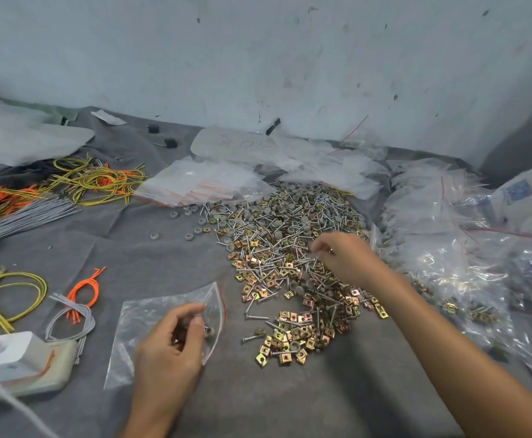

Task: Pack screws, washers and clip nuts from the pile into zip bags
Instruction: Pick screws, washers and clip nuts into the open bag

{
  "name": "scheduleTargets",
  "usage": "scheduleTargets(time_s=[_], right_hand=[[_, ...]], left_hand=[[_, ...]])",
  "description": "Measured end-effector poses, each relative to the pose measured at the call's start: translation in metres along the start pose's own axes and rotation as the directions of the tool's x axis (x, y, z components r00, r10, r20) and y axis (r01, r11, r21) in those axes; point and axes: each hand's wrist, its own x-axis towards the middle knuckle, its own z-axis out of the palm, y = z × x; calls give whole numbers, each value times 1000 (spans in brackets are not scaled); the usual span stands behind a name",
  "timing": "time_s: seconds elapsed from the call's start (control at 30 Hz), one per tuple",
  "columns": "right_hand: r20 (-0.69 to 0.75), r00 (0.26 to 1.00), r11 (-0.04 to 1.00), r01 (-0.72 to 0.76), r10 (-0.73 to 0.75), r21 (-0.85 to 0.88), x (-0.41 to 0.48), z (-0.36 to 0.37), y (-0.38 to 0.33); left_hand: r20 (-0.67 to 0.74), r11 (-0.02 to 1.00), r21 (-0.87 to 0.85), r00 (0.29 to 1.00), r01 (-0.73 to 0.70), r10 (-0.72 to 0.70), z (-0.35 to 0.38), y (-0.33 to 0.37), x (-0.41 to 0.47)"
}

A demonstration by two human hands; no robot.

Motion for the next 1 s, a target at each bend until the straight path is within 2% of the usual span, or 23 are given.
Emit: scheduleTargets(time_s=[0.07, 0.2, 0.37, 0.47, 0.63, 0.73, 0.87, 1.0], right_hand=[[28, 1000, 997, -4, 6, -72, 10, 1, 3], [190, 982, 977, 37, 3, -208, 21, 7, 5], [164, 986, 963, 46, -2, -264, 25, 11, 9], [156, 988, 971, 43, -5, -236, 23, 10, 11], [43, 998, 992, -44, 50, -122, 16, 1, 12], [-50, 999, 994, -13, 8, -107, 12, -4, 8], [-96, 995, 992, -8, -4, -128, 5, -6, 7], [-170, 985, 999, 39, -41, -15, -11, -6, 0]], left_hand=[[1, 1000, 2, 1000, 0, 0, 0, -1, 0], [7, 1000, -1, 1000, 11, -11, -1, -1, 0], [1, 1000, 7, 1000, 9, -9, 0, 0, 0], [6, 1000, 6, 1000, 13, -13, -1, 0, 0], [14, 1000, -1, 1000, 0, 0, 1, 2, 0], [18, 1000, -1, 1000, -8, 8, 1, 4, -1], [15, 1000, 4, 1000, -22, 22, 1, 6, -2], [13, 999, 16, 1000, -29, 28, 0, 6, -2]])
